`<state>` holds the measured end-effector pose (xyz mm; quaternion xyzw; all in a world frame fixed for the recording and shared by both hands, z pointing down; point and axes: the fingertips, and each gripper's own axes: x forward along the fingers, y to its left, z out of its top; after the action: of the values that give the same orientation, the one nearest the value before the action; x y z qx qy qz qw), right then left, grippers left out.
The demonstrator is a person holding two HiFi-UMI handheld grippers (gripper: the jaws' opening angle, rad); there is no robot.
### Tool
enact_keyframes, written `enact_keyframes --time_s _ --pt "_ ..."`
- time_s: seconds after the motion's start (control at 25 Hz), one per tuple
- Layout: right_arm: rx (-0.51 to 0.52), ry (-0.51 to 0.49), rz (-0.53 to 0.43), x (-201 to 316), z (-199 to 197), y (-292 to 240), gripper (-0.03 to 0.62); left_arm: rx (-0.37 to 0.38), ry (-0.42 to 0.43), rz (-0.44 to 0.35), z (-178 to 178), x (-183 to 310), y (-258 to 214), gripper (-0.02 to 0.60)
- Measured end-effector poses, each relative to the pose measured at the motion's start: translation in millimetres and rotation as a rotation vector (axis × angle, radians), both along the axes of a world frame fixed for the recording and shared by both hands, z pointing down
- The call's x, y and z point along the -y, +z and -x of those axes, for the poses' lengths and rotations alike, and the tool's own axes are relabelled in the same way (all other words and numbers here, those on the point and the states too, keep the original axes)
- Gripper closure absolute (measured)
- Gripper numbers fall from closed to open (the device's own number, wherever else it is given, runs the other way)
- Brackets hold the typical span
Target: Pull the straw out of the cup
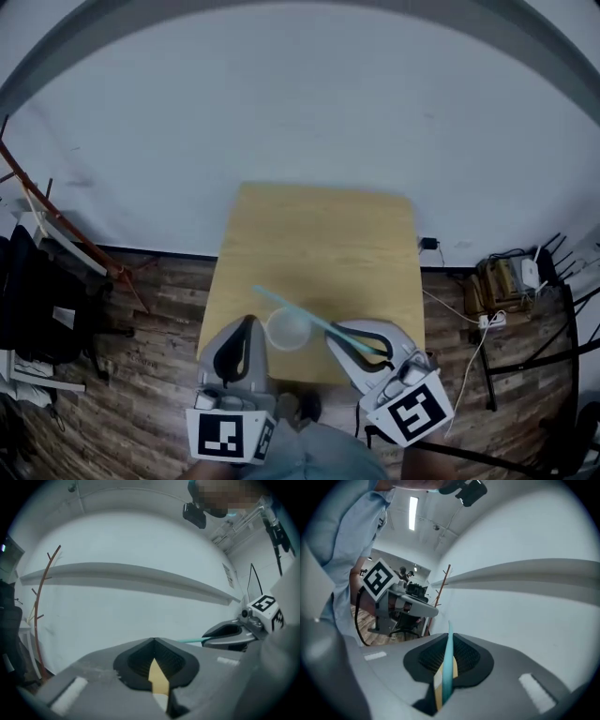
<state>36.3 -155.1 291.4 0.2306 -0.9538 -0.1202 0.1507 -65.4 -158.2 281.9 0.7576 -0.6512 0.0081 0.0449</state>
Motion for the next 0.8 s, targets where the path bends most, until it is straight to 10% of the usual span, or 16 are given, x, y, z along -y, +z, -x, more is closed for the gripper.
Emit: enact_keyframes --time_s 0.8 --pt "0.159 0.189 -0.055 5 28 -56 0.557 0.046 0.042 -0.083 18 1 -29 0.561"
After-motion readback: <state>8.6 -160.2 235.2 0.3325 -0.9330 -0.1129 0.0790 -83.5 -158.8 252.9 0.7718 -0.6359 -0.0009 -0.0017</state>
